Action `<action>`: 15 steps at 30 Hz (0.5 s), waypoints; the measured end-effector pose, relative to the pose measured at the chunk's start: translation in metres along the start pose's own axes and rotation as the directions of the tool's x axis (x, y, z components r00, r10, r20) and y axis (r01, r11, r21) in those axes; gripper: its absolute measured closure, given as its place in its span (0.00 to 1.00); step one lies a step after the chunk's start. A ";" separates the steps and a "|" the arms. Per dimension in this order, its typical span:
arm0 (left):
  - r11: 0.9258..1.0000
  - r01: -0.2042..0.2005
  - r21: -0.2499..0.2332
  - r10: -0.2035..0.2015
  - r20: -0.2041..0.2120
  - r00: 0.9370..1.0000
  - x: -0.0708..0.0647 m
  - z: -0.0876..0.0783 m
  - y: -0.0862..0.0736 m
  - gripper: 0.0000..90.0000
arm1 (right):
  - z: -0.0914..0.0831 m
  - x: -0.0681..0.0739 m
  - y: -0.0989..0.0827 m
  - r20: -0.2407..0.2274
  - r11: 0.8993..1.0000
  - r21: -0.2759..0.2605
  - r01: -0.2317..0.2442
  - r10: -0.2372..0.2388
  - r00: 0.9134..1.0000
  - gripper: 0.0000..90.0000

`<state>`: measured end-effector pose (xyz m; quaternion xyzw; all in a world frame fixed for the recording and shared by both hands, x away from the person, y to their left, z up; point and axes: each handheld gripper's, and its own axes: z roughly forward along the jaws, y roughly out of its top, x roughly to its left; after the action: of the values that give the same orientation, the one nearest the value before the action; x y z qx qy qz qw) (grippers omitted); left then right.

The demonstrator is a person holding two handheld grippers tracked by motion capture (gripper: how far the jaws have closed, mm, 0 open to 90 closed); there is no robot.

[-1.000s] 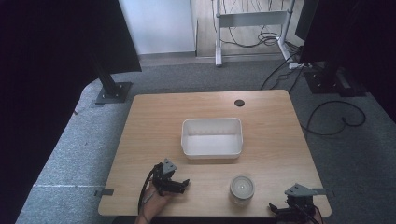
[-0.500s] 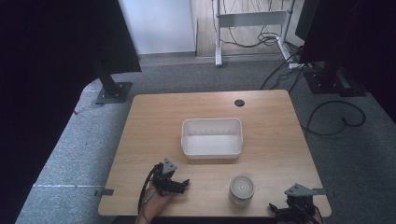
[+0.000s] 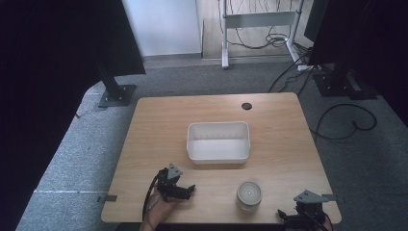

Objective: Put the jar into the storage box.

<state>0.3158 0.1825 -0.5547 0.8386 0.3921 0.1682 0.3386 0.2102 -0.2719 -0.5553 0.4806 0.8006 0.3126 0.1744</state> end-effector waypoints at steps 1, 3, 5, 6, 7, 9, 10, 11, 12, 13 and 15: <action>1.000 0.000 0.000 0.000 0.000 1.000 0.000 0.000 0.000 0.00 | 0.000 0.000 0.000 -0.003 1.000 0.000 -0.001 0.001 1.000 0.04; 1.000 0.000 0.000 0.000 0.000 1.000 0.000 0.000 0.000 0.00 | -0.001 0.001 0.000 -0.006 1.000 0.000 0.003 -0.003 1.000 0.04; 1.000 -0.001 0.000 0.001 0.000 1.000 0.000 0.000 0.000 0.00 | -0.003 0.002 0.001 -0.008 1.000 -0.002 0.004 -0.004 1.000 0.04; 1.000 0.000 0.000 0.000 0.000 1.000 0.000 0.000 0.000 0.00 | -0.004 0.002 0.001 -0.009 1.000 -0.005 0.006 -0.006 1.000 0.04; 1.000 -0.001 0.000 0.001 0.000 1.000 0.000 0.000 0.000 0.00 | -0.004 0.003 0.002 -0.011 1.000 -0.008 0.007 -0.007 1.000 0.04; 1.000 -0.002 0.000 0.002 0.000 1.000 0.000 0.000 0.000 0.00 | -0.006 0.004 0.003 -0.015 1.000 -0.010 0.005 -0.005 1.000 0.04; 1.000 -0.002 0.000 0.002 0.000 1.000 0.000 0.000 0.000 0.00 | -0.006 0.005 0.003 -0.018 1.000 -0.011 0.004 -0.004 1.000 0.04; 1.000 0.000 0.000 0.000 0.000 1.000 0.000 0.000 0.000 0.00 | -0.007 0.006 0.004 -0.022 1.000 -0.014 0.004 -0.004 1.000 0.04; 1.000 0.000 0.000 0.000 0.000 1.000 0.000 0.000 0.000 0.00 | -0.007 0.006 0.004 -0.022 1.000 -0.014 0.004 -0.004 1.000 0.04; 1.000 0.000 0.000 0.000 0.000 1.000 0.000 0.000 0.000 0.00 | -0.008 0.007 0.005 -0.026 1.000 -0.018 0.004 -0.004 1.000 0.04; 1.000 0.000 0.000 0.000 0.000 1.000 0.000 0.000 0.000 0.00 | -0.009 0.008 0.007 -0.032 1.000 -0.022 0.009 -0.010 0.999 0.04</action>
<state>0.3158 0.1826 -0.5547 0.8386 0.3921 0.1682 0.3386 0.2058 -0.2650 -0.5441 0.4699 0.8020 0.3282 0.1681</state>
